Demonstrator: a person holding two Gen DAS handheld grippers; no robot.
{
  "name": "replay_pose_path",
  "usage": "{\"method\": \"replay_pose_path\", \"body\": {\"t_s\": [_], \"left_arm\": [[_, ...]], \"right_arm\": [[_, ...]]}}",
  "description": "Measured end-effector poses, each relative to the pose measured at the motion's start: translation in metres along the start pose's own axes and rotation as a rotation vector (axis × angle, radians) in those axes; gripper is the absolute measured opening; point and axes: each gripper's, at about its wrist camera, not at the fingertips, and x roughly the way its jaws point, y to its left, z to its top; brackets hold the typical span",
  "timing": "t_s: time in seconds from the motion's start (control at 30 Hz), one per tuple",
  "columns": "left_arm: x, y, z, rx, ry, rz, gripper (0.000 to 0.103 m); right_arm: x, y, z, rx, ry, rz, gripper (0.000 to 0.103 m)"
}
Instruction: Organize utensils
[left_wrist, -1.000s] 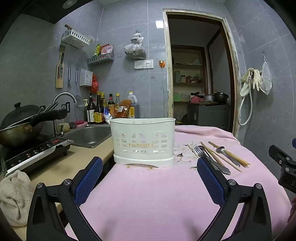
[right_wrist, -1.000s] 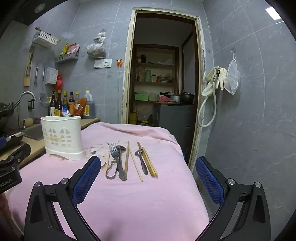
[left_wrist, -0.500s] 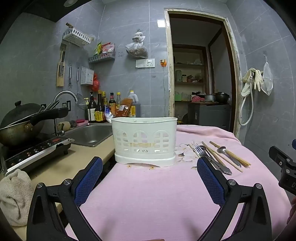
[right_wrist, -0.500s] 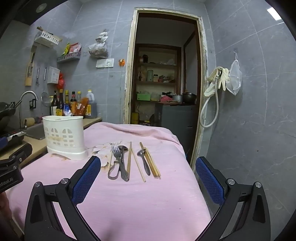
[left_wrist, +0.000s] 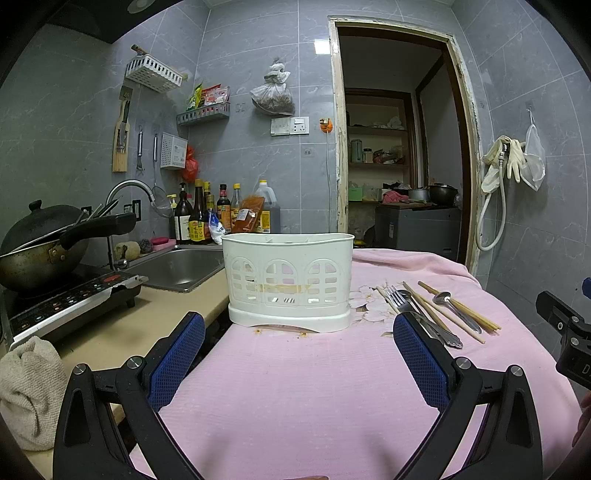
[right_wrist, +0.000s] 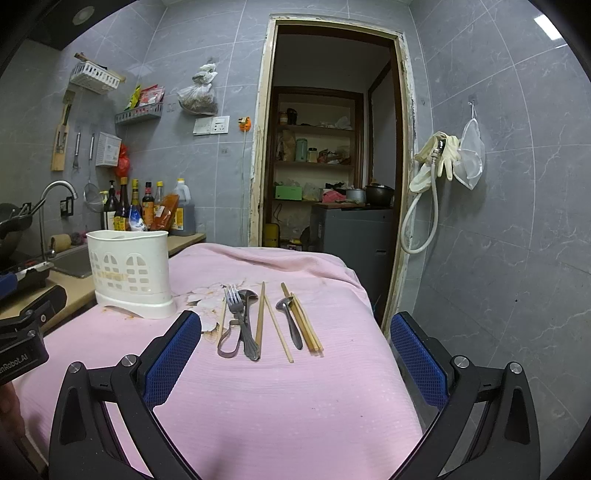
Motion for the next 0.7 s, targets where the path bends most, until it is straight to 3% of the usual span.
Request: {"method": "replay_pose_path", "body": {"t_s": [0.7], "left_arm": [[0.0001, 0.0012, 0.0004, -0.003, 0.003, -0.002, 0.1]], "right_arm": [[0.0019, 0.0053, -0.0017, -0.005, 0.001, 0.004, 0.103]]}}
